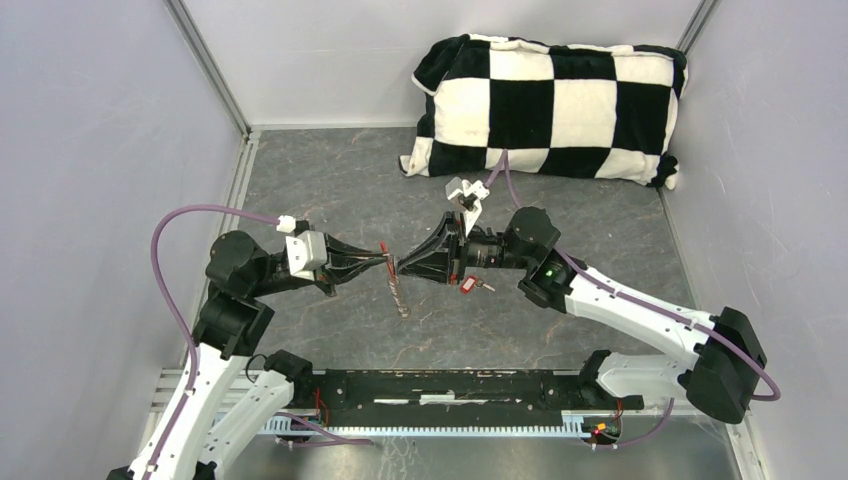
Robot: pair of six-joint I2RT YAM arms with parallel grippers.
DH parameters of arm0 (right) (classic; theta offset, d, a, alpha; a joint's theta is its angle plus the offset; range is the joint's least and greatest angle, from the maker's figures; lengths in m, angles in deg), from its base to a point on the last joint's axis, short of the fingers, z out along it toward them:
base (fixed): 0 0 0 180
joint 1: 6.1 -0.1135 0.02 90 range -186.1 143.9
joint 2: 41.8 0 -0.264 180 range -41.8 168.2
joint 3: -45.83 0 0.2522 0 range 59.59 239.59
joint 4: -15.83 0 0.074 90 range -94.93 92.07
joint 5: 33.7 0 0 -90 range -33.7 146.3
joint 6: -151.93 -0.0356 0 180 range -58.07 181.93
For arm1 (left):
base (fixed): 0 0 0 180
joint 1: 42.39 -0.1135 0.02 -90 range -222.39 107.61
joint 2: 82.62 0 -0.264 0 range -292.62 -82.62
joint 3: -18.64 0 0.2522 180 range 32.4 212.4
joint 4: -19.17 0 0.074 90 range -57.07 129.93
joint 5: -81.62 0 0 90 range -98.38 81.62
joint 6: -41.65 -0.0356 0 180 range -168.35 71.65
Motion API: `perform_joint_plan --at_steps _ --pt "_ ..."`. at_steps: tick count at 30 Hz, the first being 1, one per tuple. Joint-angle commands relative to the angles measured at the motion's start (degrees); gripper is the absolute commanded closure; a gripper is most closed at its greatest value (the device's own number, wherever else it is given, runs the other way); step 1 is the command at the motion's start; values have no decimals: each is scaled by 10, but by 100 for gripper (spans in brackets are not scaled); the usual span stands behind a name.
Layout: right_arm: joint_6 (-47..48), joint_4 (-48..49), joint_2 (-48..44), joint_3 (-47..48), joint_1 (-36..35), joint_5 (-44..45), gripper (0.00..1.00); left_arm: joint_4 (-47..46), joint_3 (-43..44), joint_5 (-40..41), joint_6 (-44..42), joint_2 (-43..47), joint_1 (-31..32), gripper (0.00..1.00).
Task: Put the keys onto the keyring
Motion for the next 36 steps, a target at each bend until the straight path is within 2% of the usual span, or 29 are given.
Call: perform_joint_plan --at_steps 1,4,11,19,26,36 --pt "65 -78 -17 57 8 -9 72 -26 24 -17 17 1 0 98" --pt "118 -122 -25 98 14 -5 64 -21 25 -23 15 1 0 98" --pt "194 -124 -19 130 18 -55 59 -2 34 -41 5 -5 0 98" --pt "181 -84 11 137 18 -125 59 7 38 -47 -4 -5 0 98" --pt "152 -45 29 136 17 -137 59 9 40 -52 -7 -7 0 98" --pt "123 -23 48 132 16 -152 70 13 40 -50 -13 -5 0 98"
